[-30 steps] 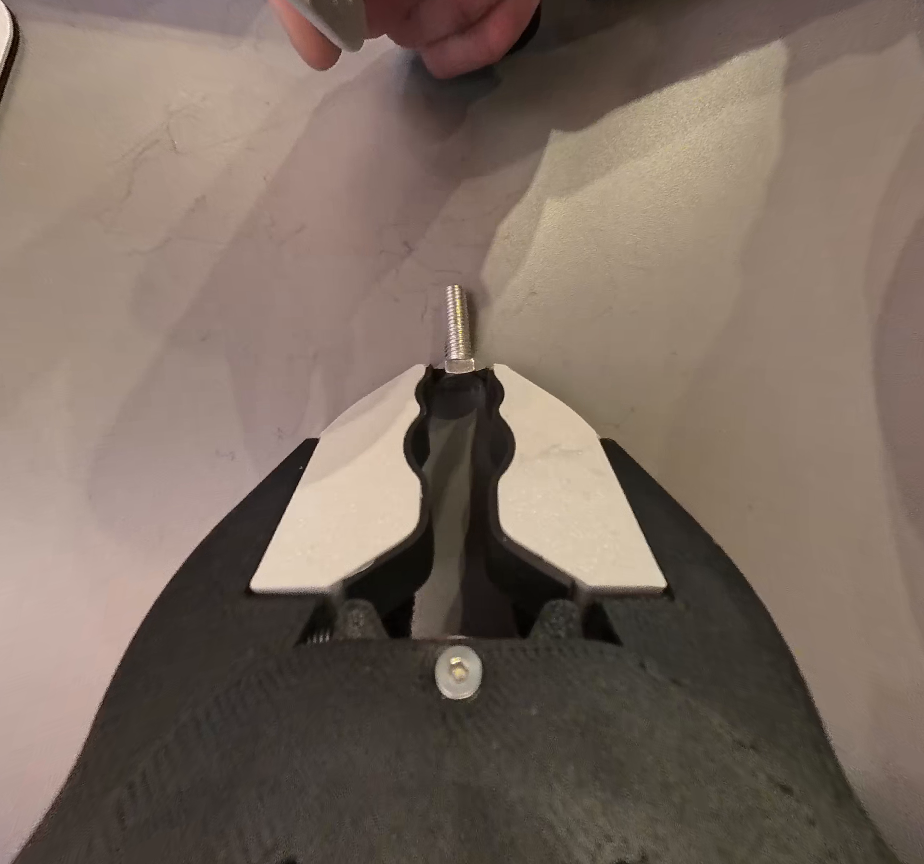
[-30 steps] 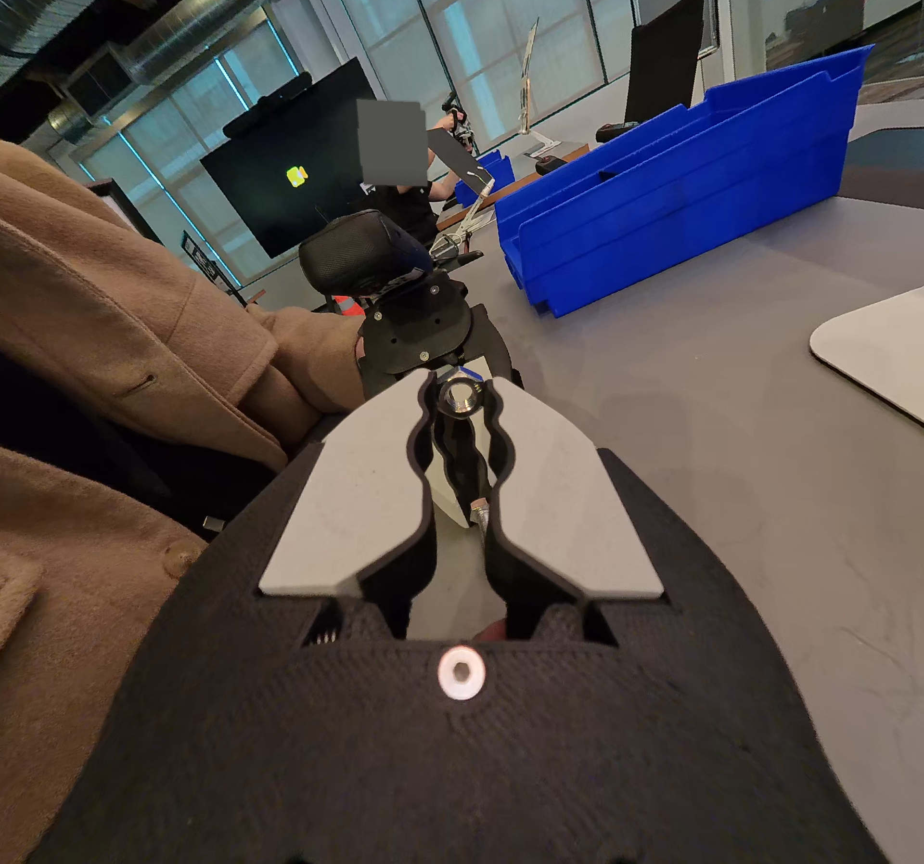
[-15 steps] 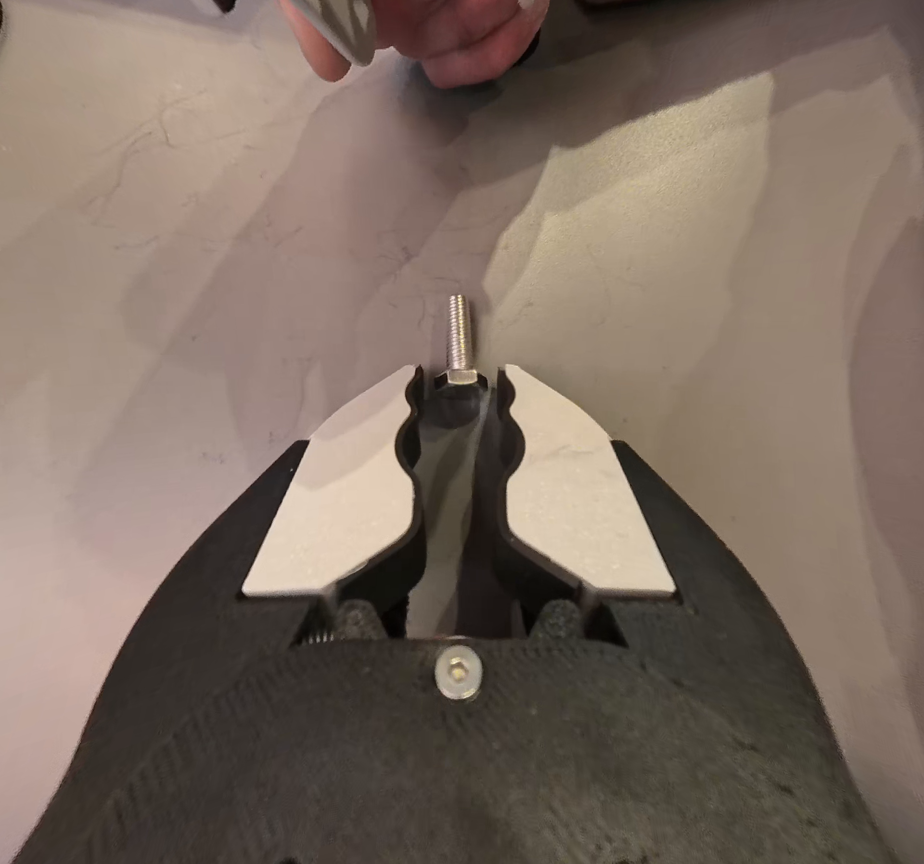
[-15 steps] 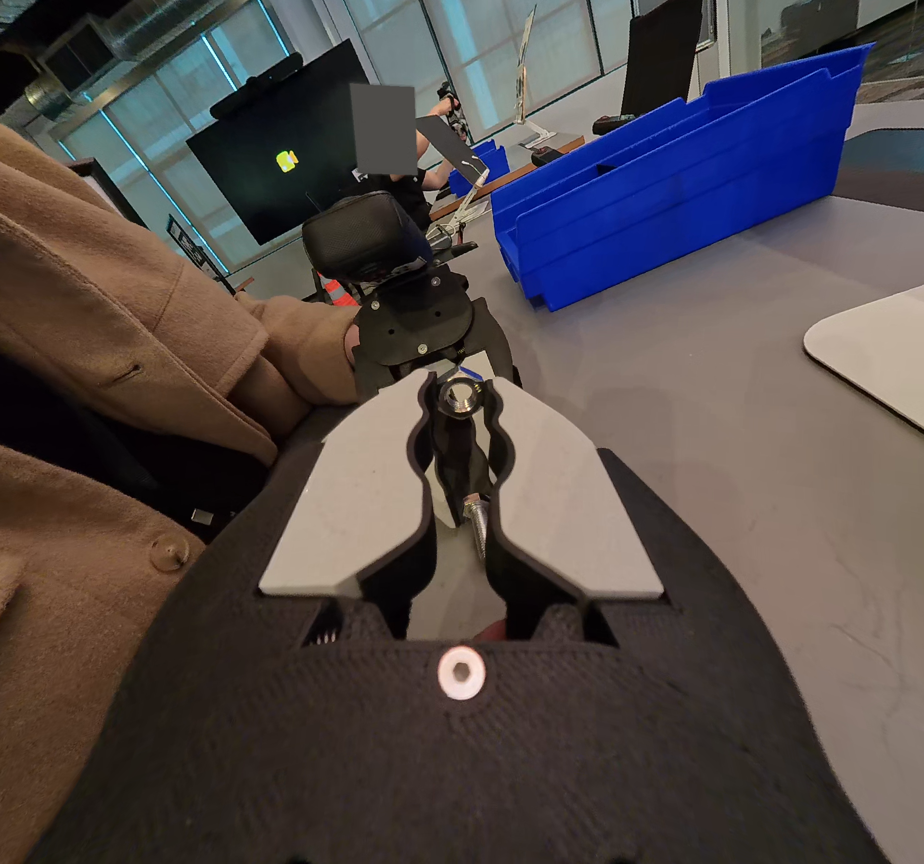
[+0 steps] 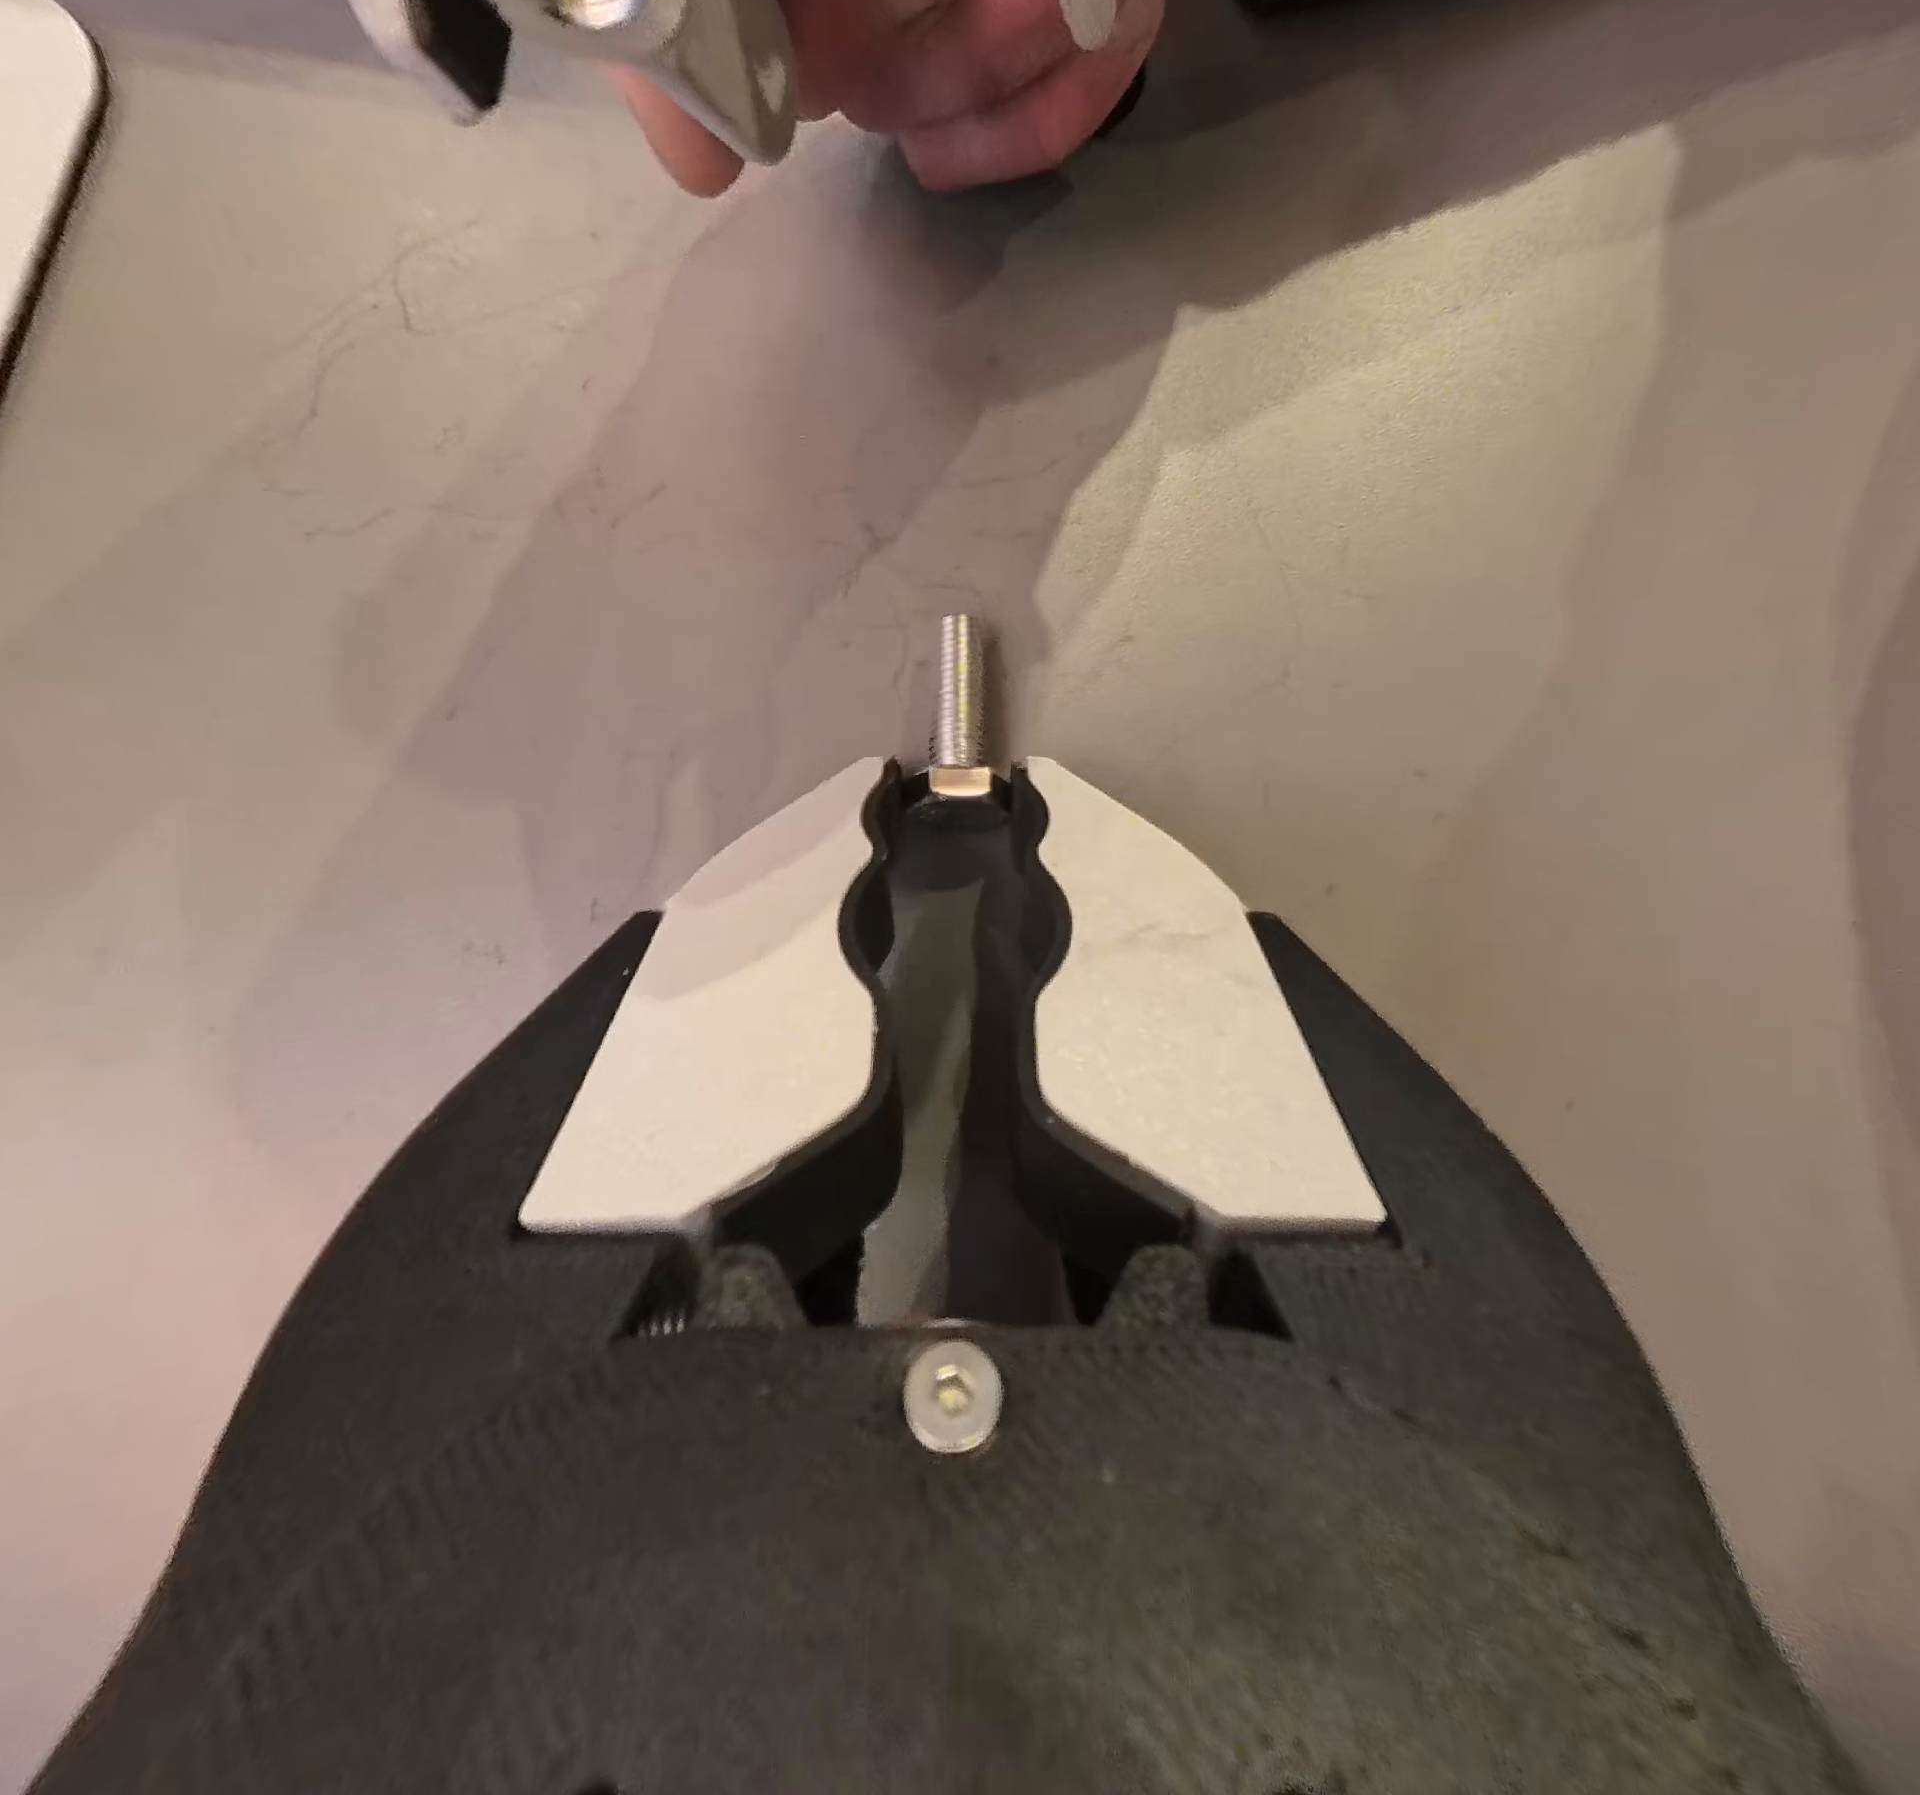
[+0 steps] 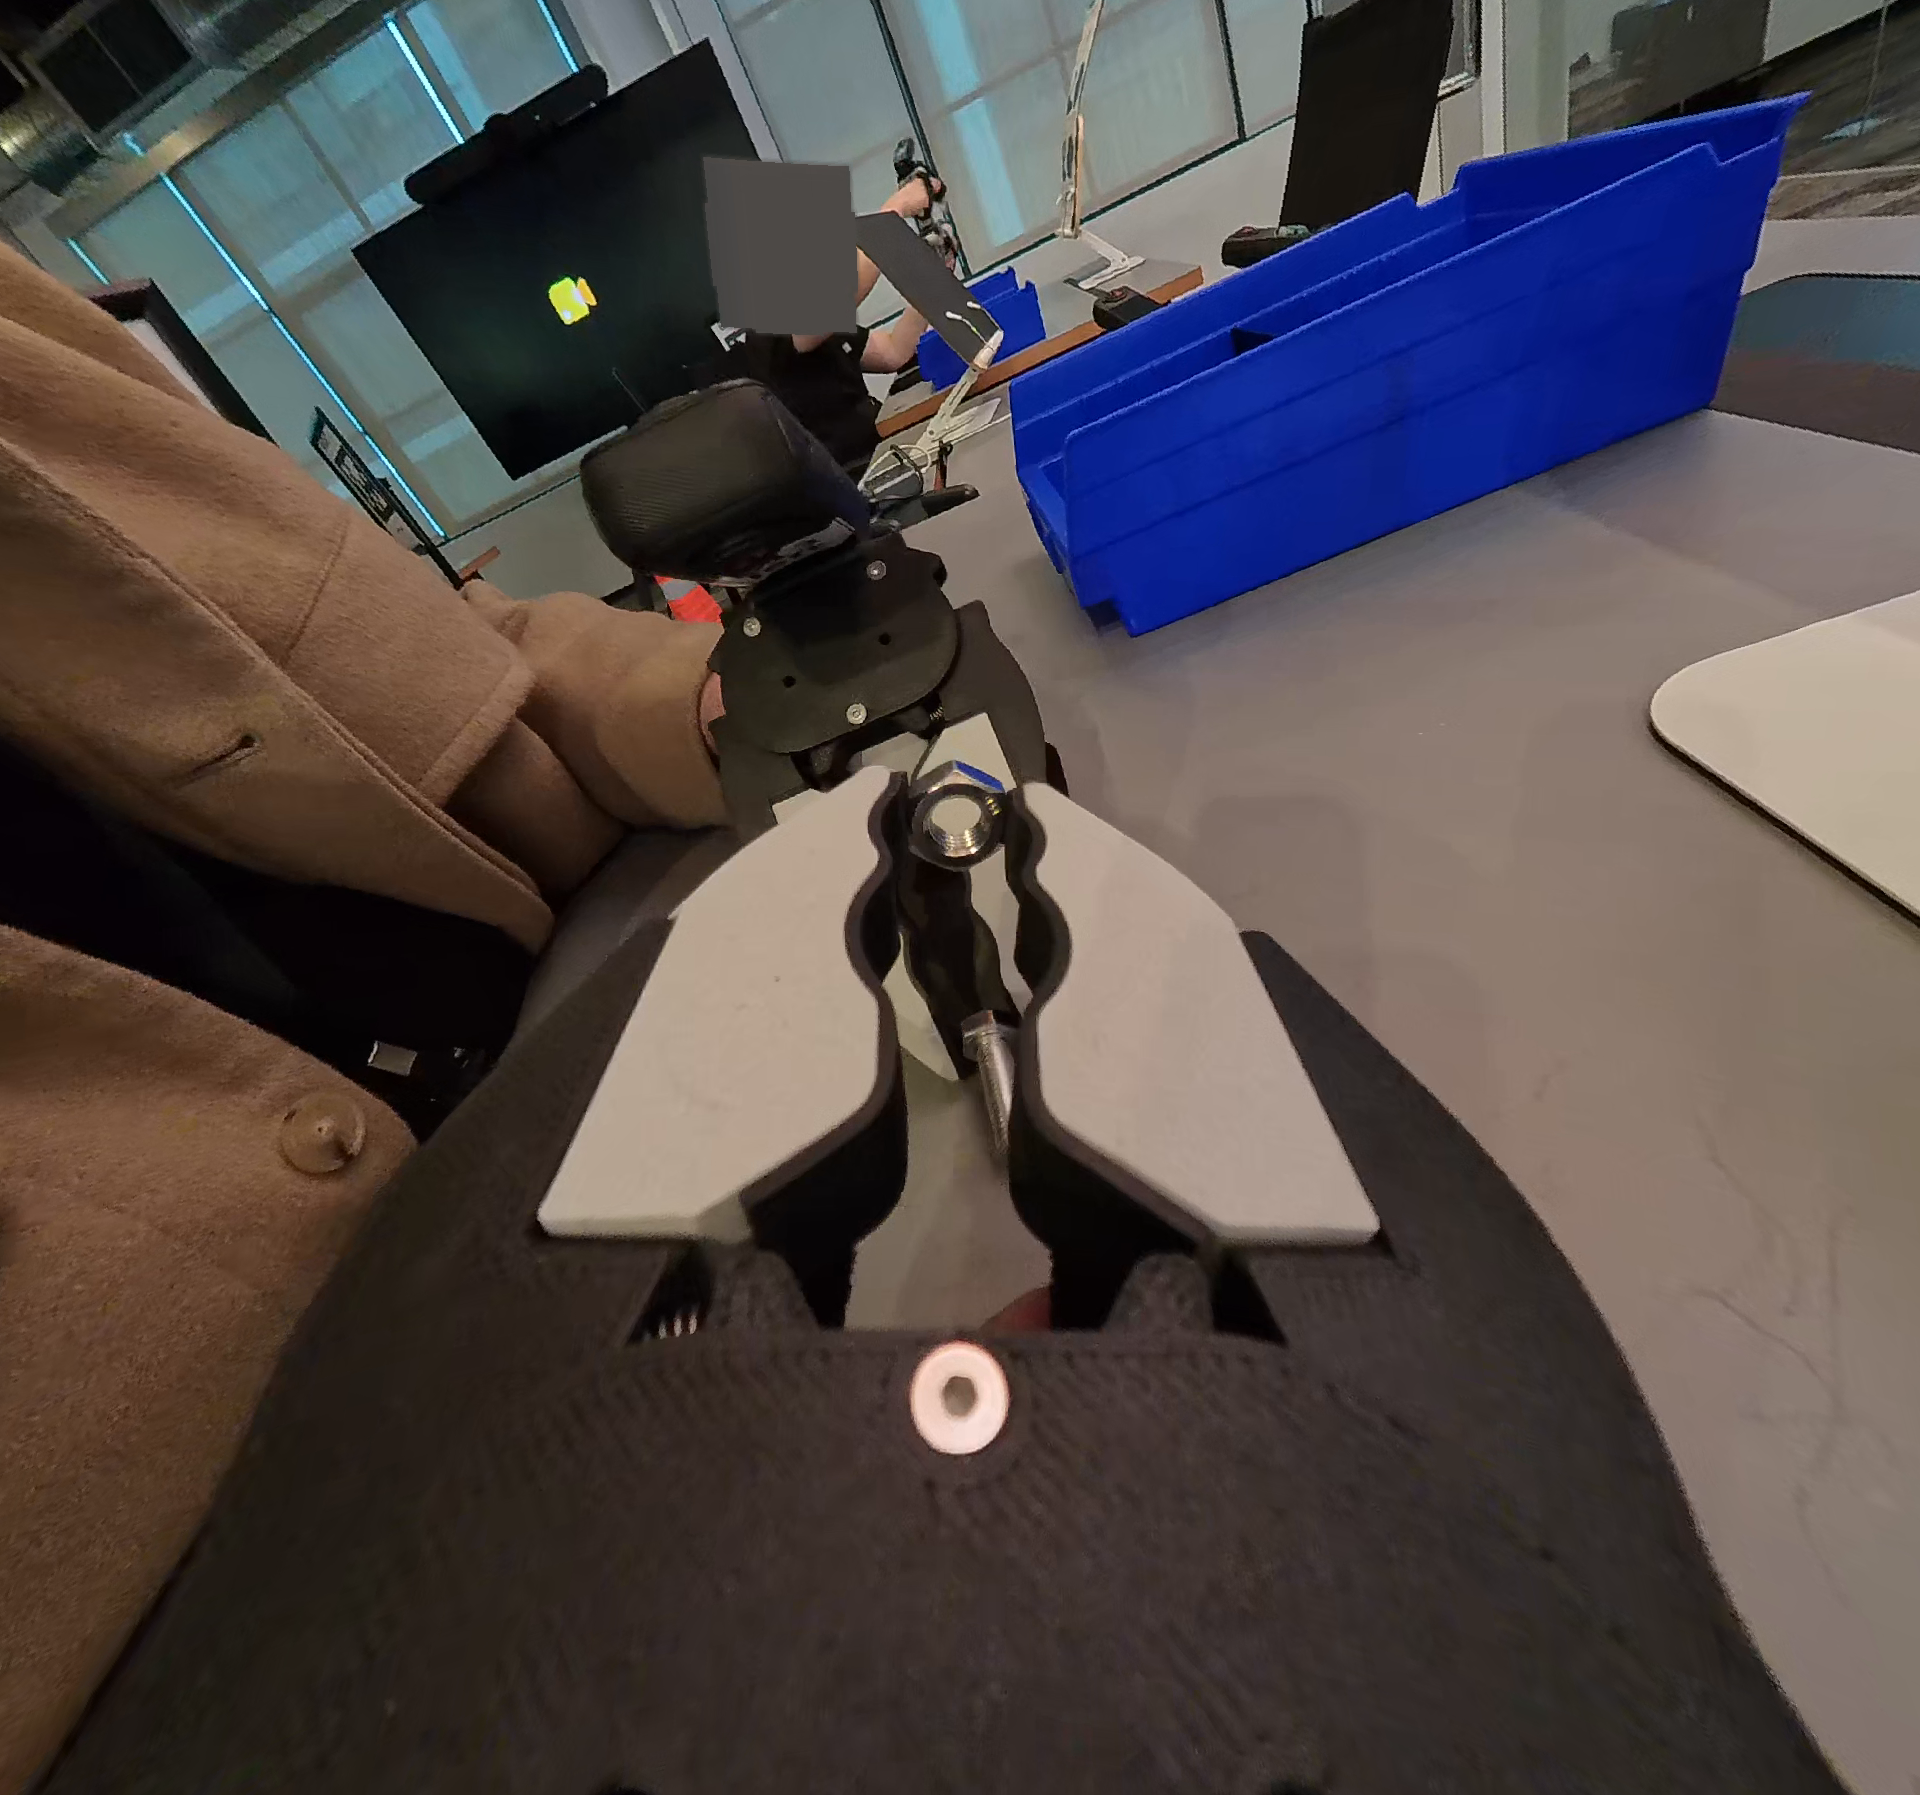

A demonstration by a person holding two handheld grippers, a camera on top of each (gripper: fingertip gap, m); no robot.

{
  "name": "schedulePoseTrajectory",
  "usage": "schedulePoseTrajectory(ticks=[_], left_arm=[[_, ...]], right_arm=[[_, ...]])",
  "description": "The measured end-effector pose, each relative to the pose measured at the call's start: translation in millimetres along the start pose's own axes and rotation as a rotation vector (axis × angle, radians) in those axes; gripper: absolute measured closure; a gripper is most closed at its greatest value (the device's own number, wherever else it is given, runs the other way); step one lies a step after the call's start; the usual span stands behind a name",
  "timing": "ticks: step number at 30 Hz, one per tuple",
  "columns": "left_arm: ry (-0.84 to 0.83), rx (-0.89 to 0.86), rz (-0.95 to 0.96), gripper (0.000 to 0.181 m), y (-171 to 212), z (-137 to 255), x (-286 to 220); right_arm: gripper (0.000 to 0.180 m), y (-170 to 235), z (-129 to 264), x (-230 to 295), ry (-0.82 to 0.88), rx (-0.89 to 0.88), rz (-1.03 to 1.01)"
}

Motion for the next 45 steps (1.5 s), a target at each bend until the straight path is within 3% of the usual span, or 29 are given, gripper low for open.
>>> schedulePoseTrajectory(ticks=[9, 15, 22, 32, 45], left_arm=[[-0.058, -0.187, 0.014, 0.162, -3, 25, 5], [0.078, -0.471, 0.140, 0.162, 3, 48, 12], [0.308, -0.617, 0.240, 0.162, 8, 50, 15], [0.465, -0.675, 0.320, 0.162, 6, 43, 14], [0.462, -0.659, 0.325, 0.162, 1, 40, 12]], right_arm=[[0.162, -5, 7, 2, 0.040, 0.002, 0.068], [0.162, -8, 8, 15, 0.112, 0.080, 0.270], [0.162, -5, 1, 38, 0.061, 0.147, 0.451], [0.162, 3, -8, 51, 0.012, 0.172, 0.554], [0.161, 6, -9, 56, 0.053, 0.213, 0.659]])
Point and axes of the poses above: each gripper's, where its closed fingertips meet, z back along the fingers, y out of its underside, x = y × z across the jaws, the point moved 10 cm from there along z, back along the fingers, and after that the axes turned 8 degrees about -z, right-handed, at the moved point
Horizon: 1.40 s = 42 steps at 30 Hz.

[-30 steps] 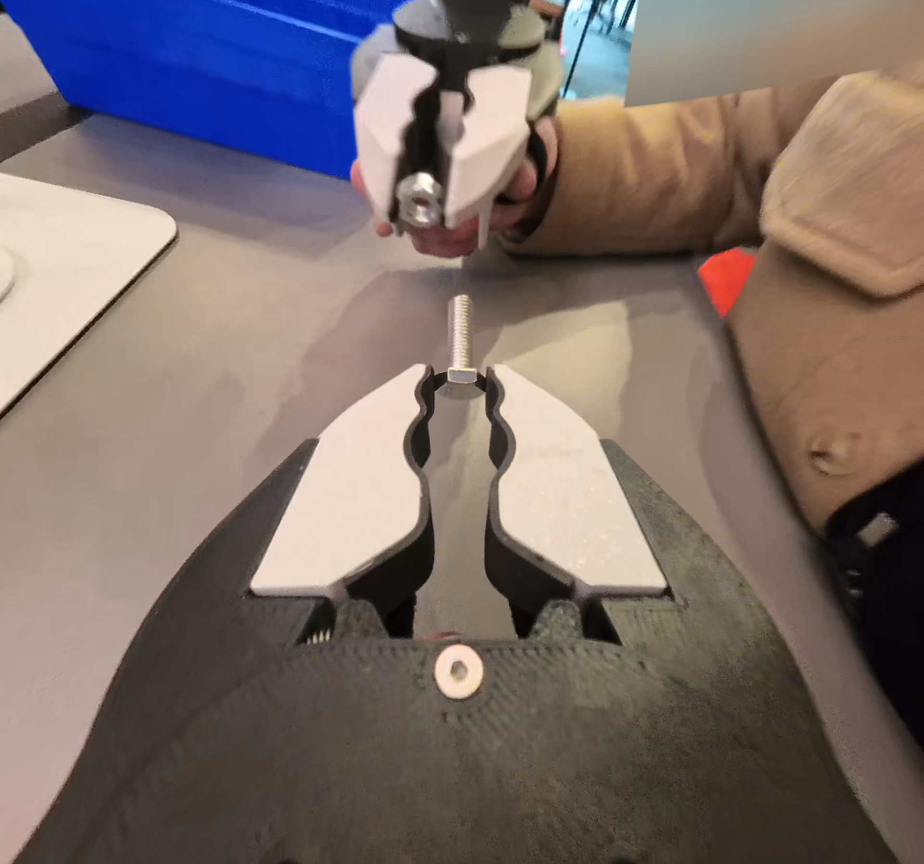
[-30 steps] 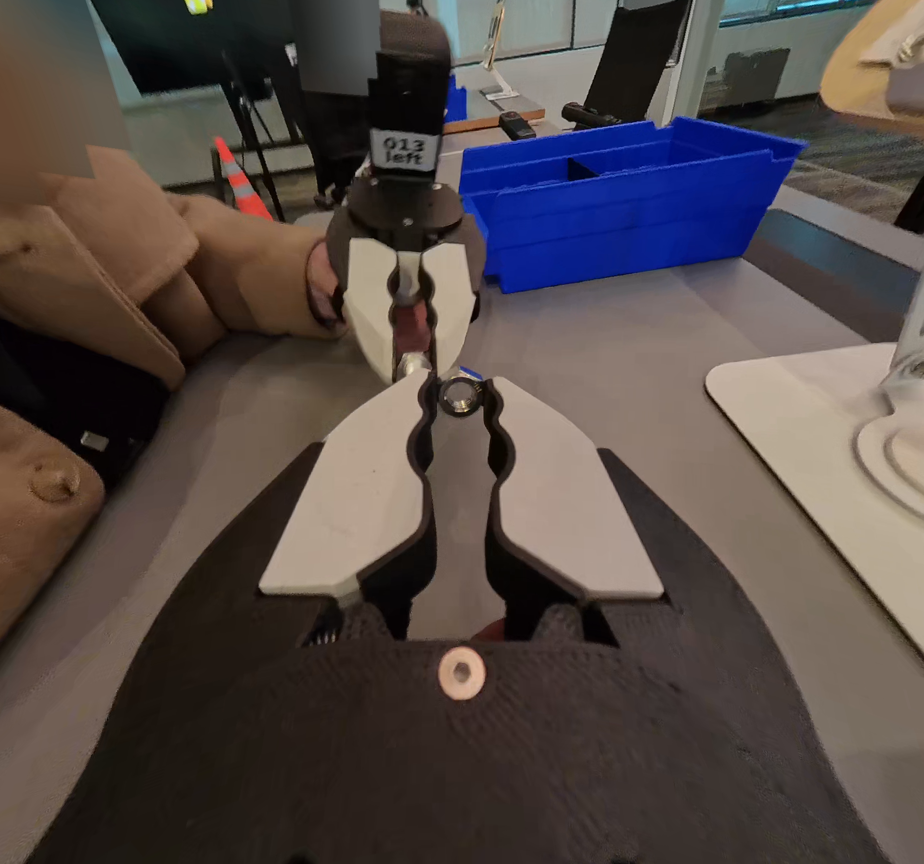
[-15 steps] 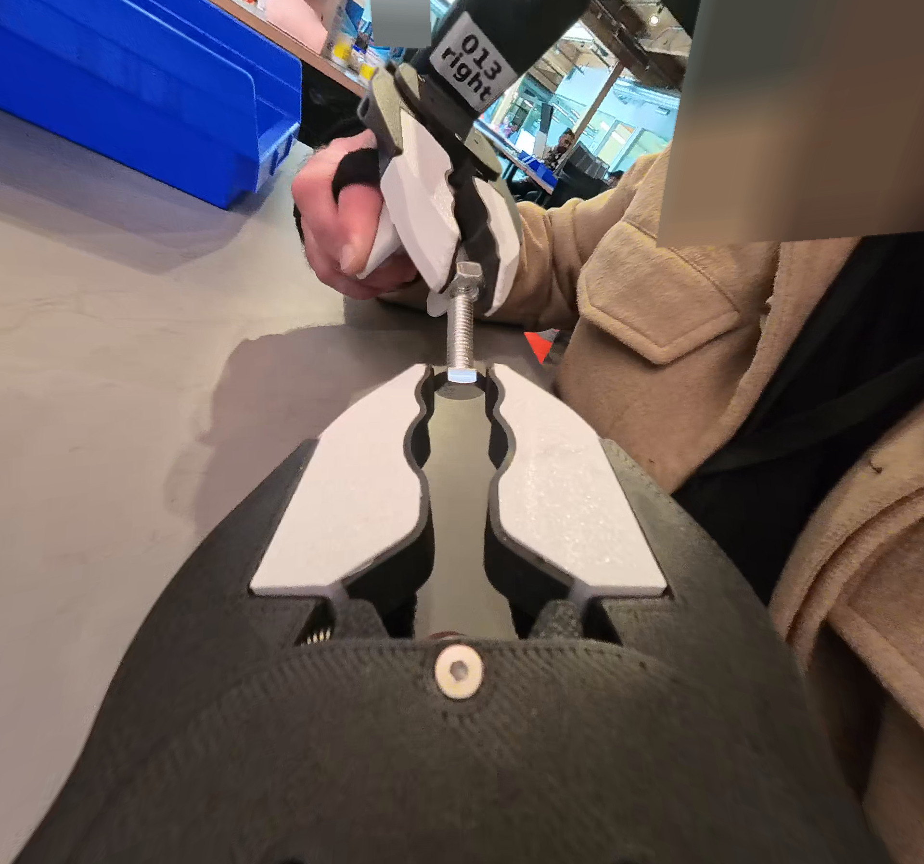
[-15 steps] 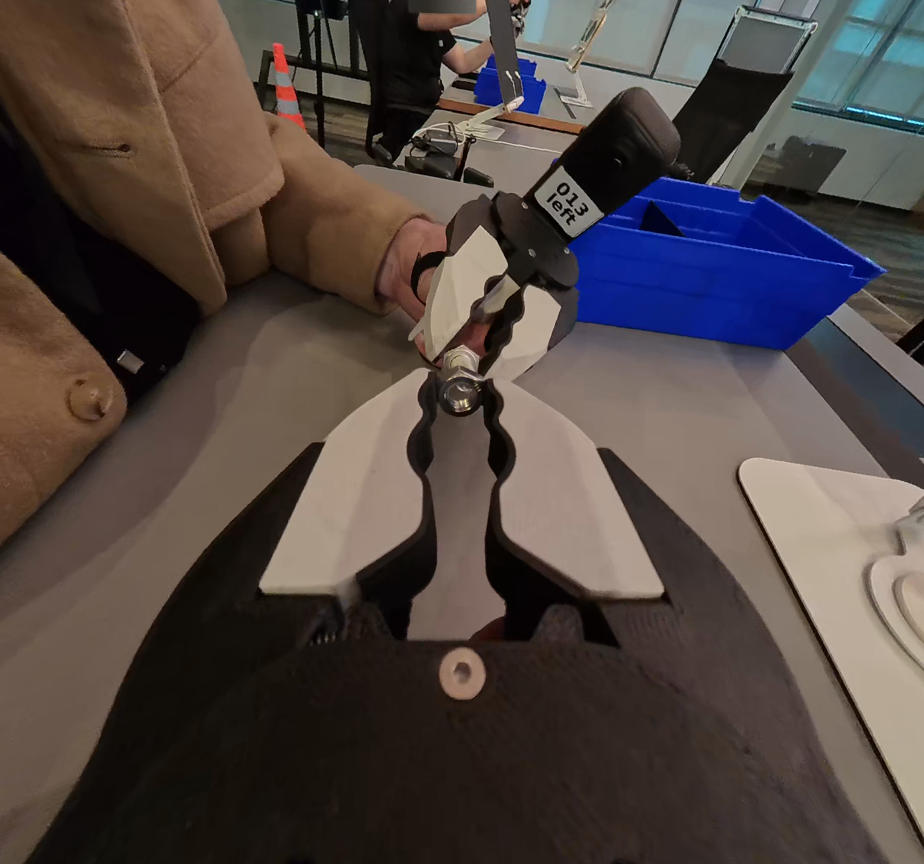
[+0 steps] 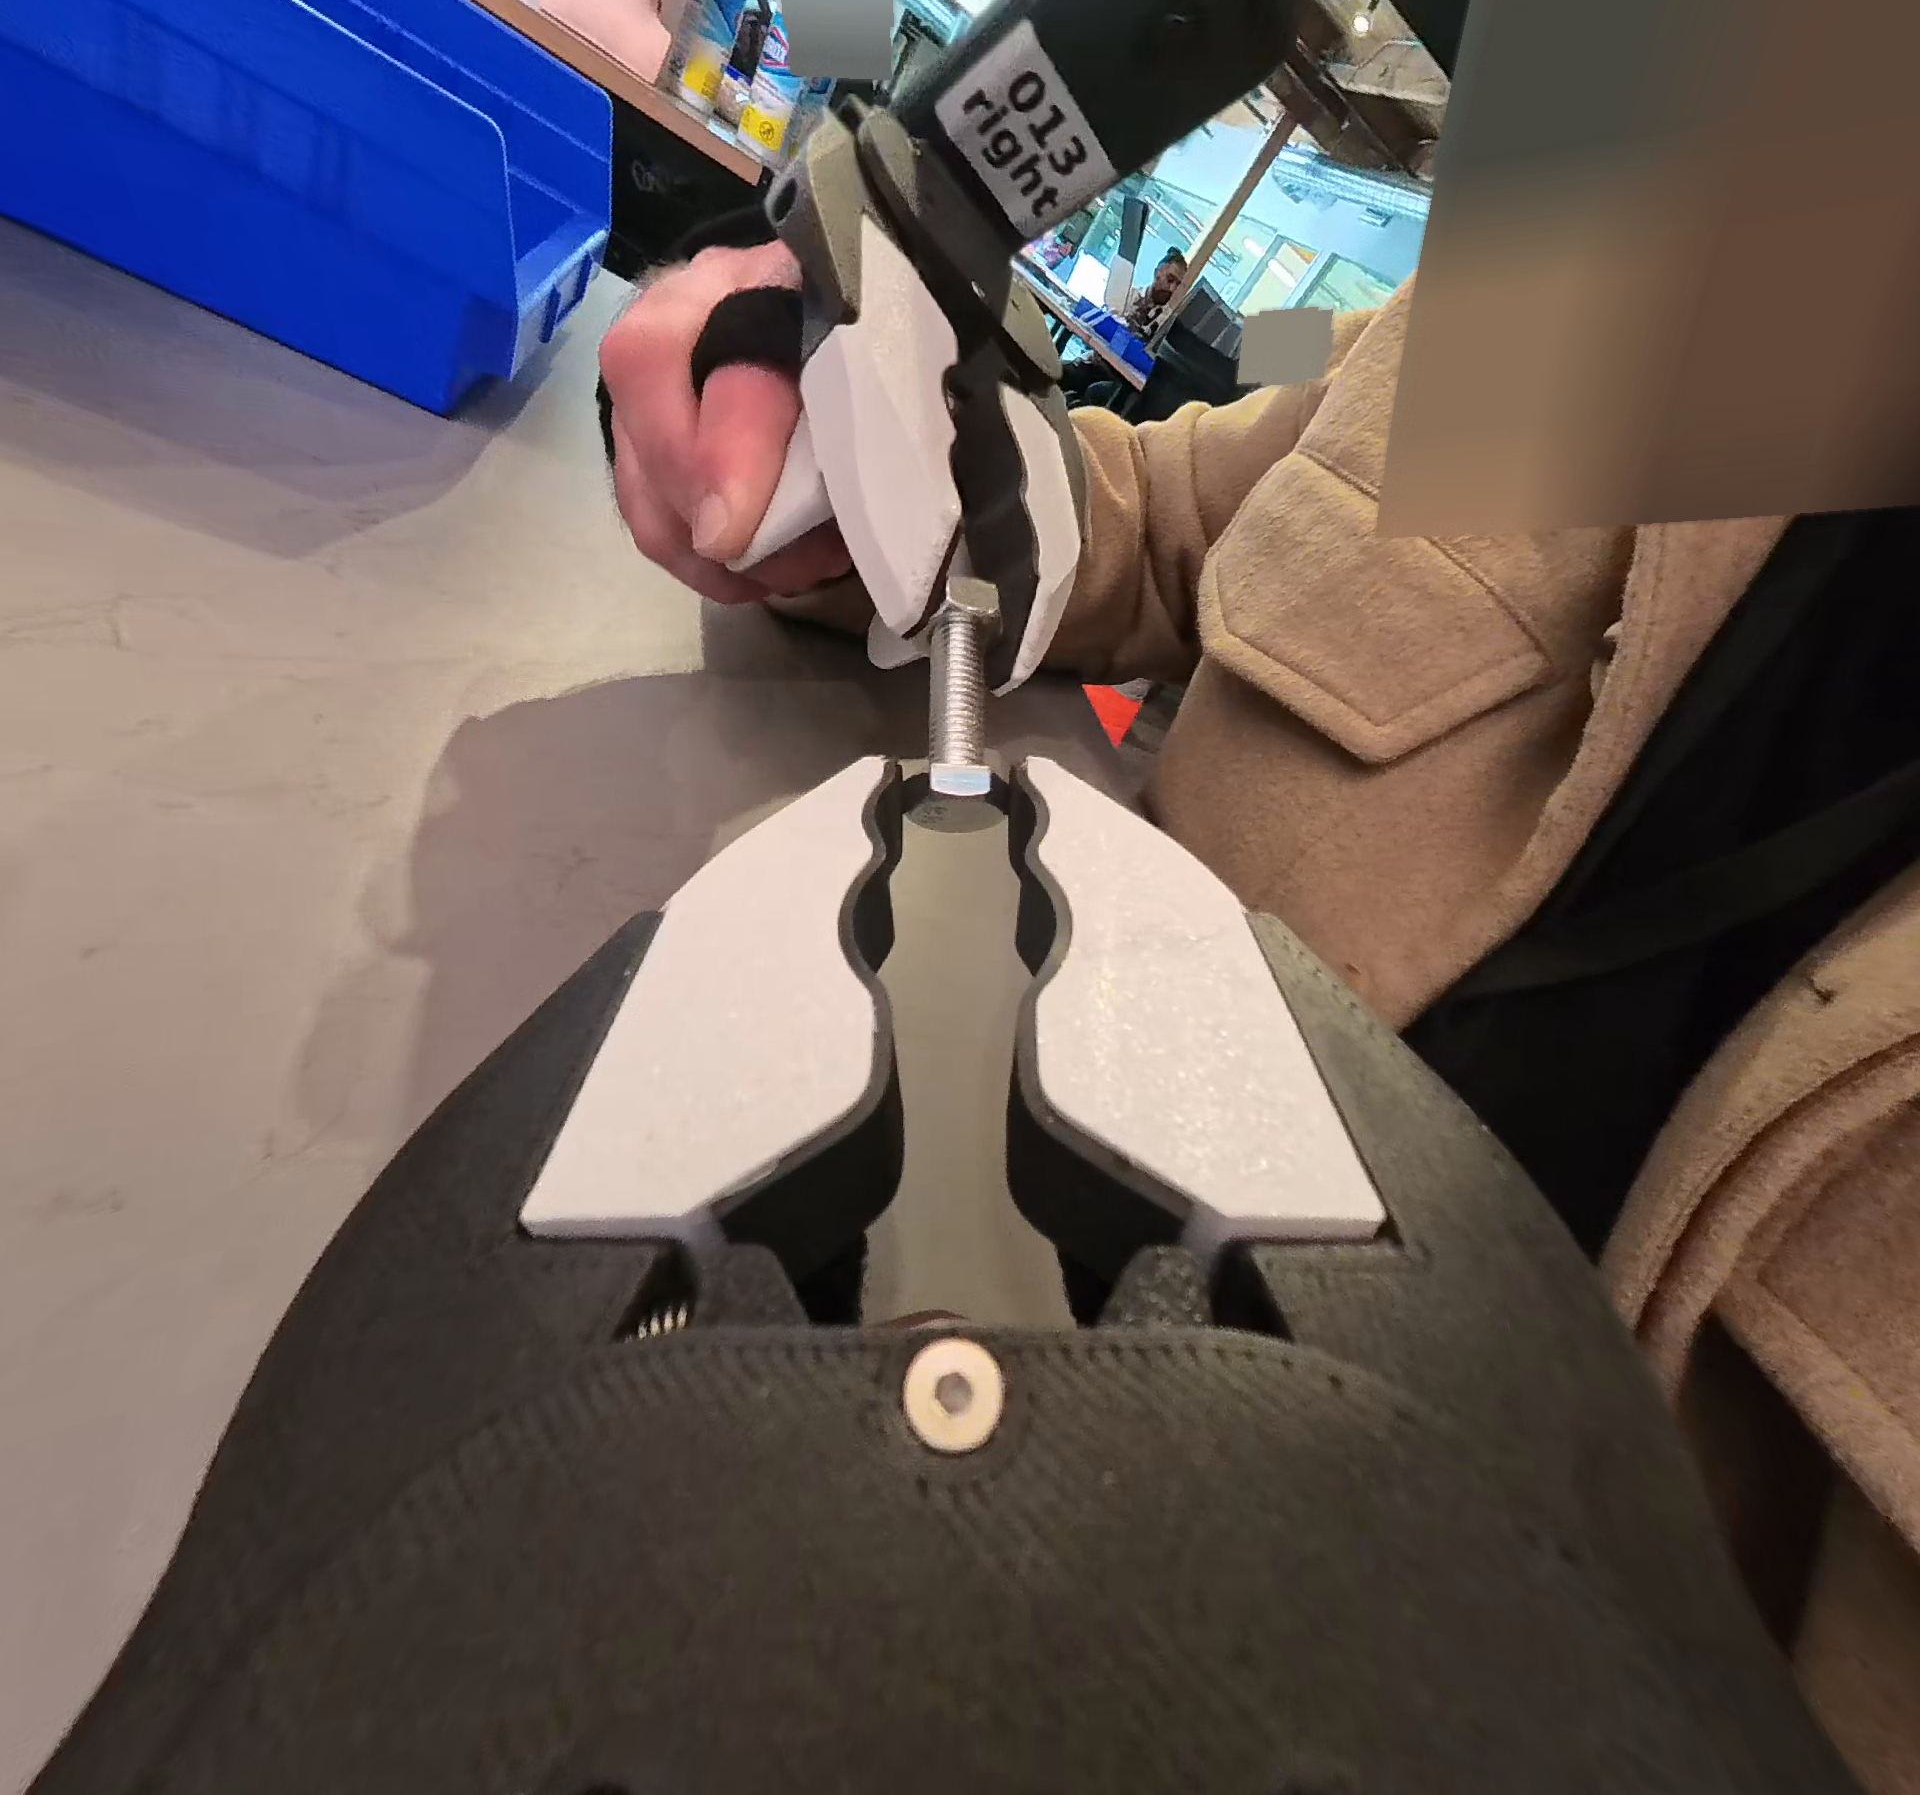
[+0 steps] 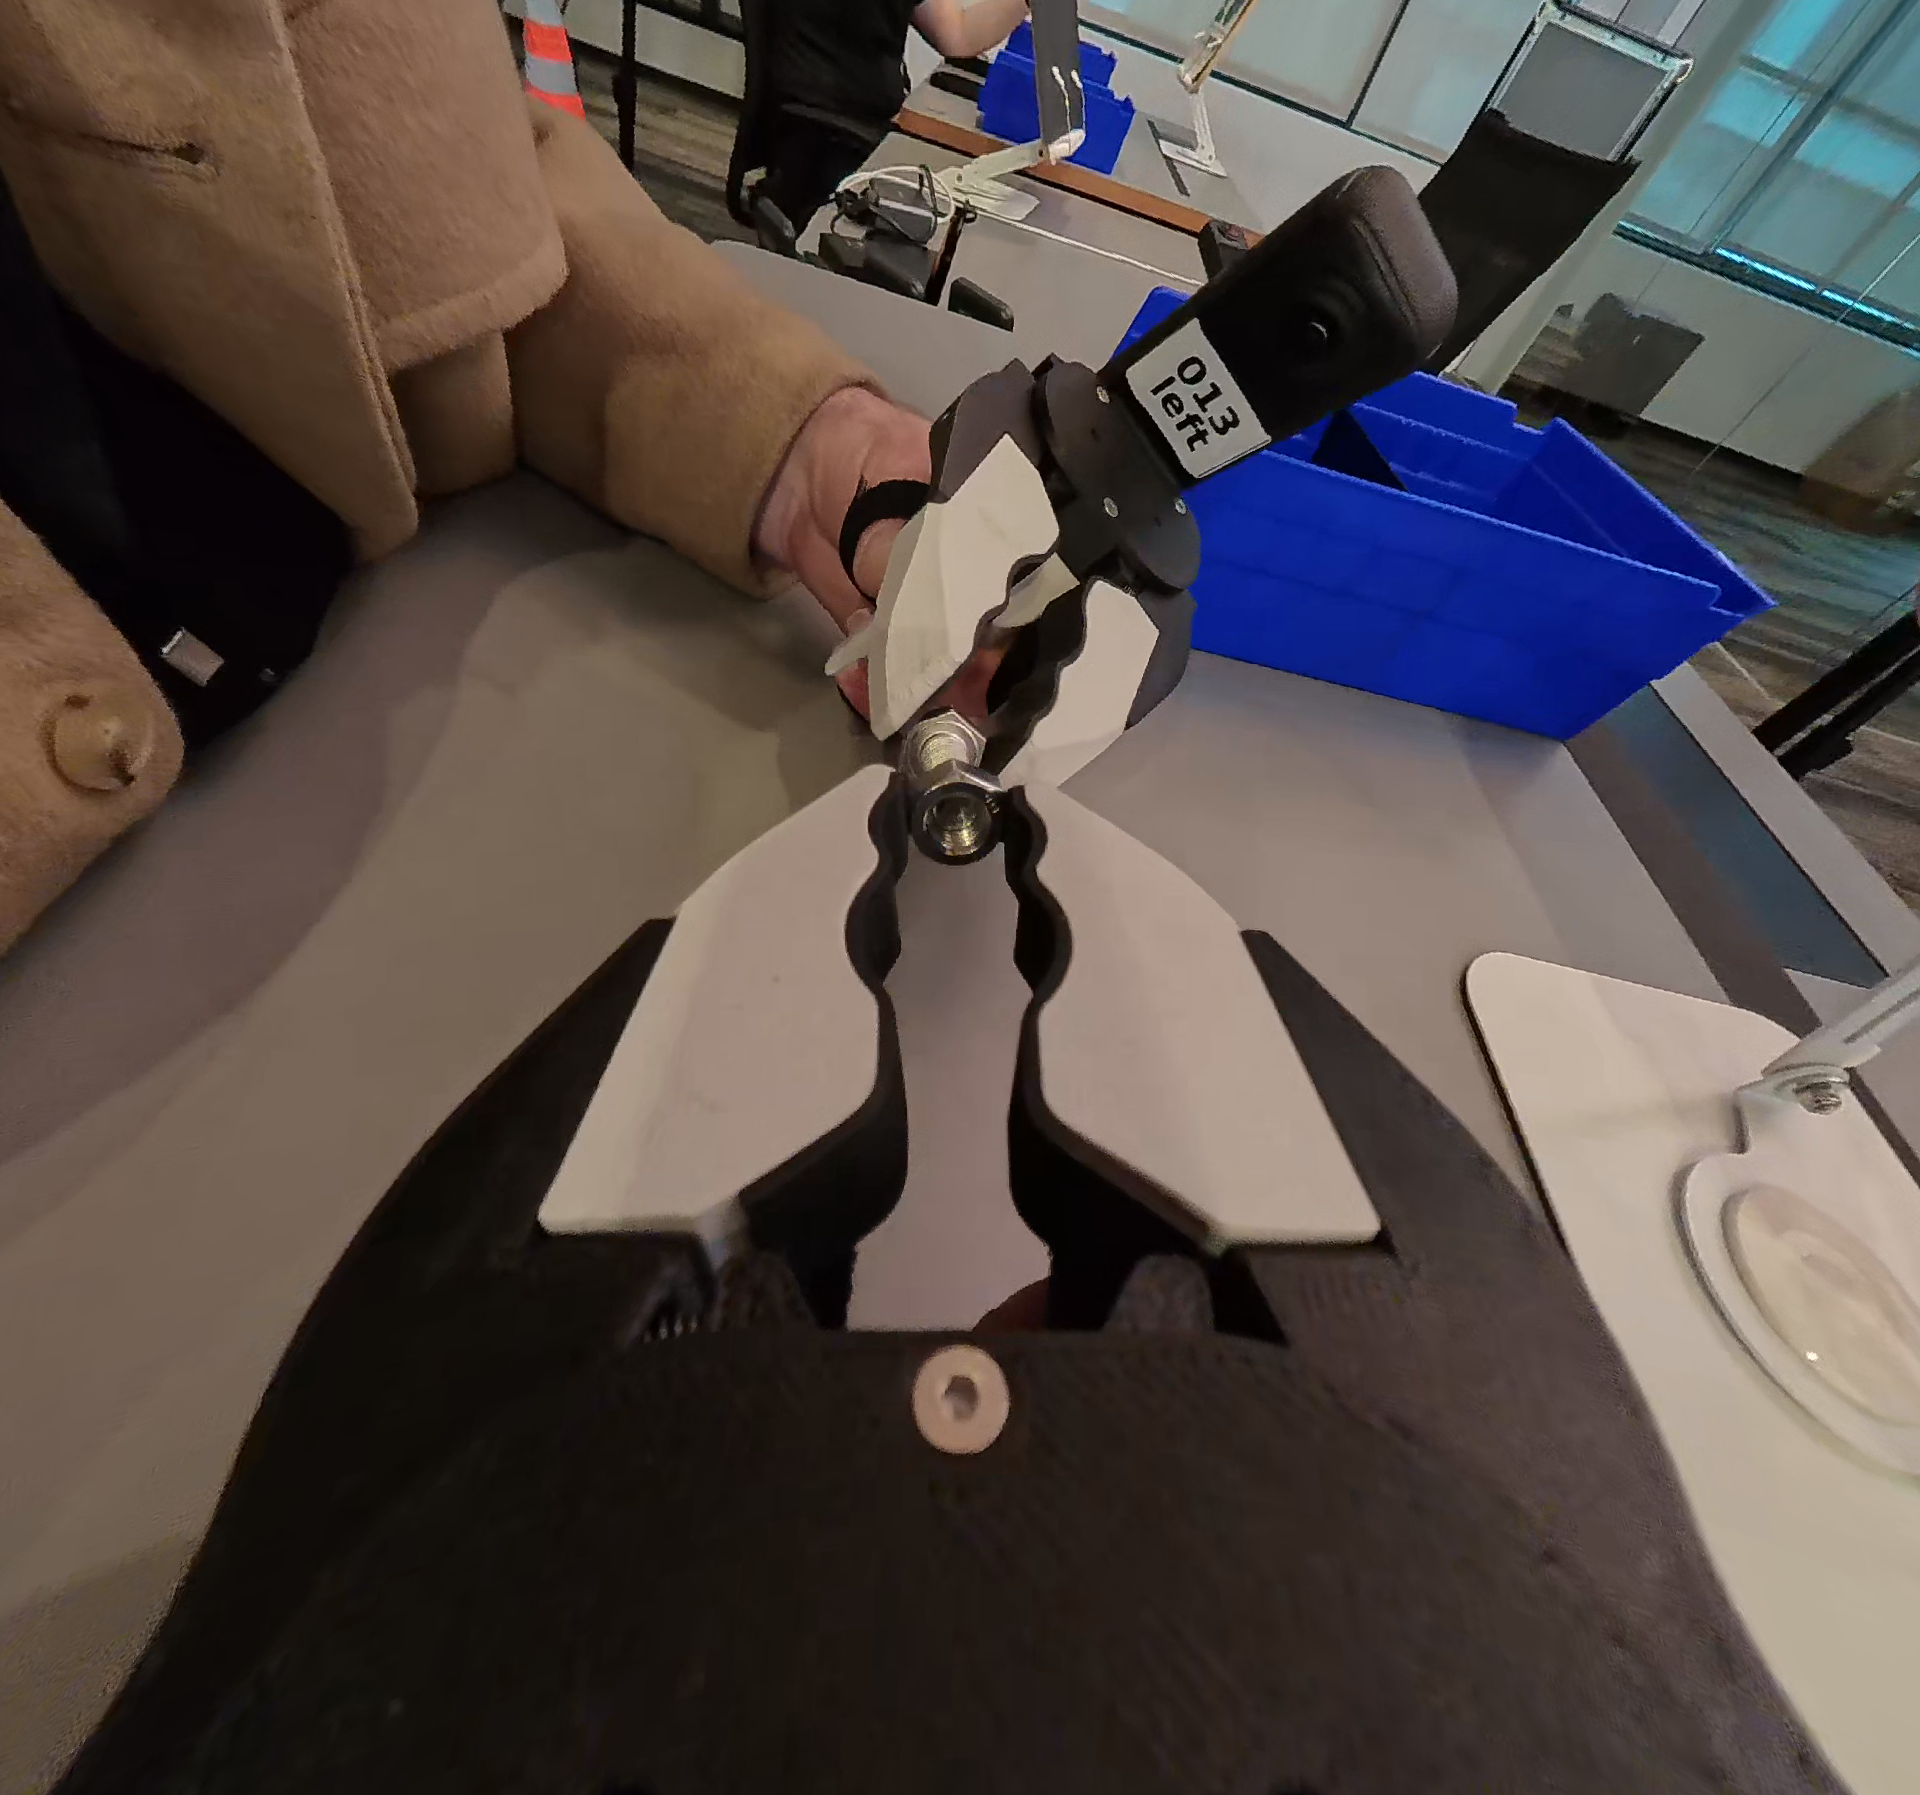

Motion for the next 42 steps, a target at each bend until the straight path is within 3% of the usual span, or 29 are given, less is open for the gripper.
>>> schedulePoseTrajectory(ticks=[12, 28, 42], left_arm=[[-0.141, 0.063, -0.115, 0.162, -5, 0, -4], [-0.407, 0.137, -0.397, 0.163, -19, -3, -20], [-0.512, 0.132, -0.530, 0.163, -27, -5, -28]], right_arm=[[0.161, 5, 0, -6, 0.022, 0.022, -0.057], [0.162, 9, 2, -19, 0.039, -0.080, -0.246], [0.162, 11, 4, -28, 0.001, -0.206, -0.446]])
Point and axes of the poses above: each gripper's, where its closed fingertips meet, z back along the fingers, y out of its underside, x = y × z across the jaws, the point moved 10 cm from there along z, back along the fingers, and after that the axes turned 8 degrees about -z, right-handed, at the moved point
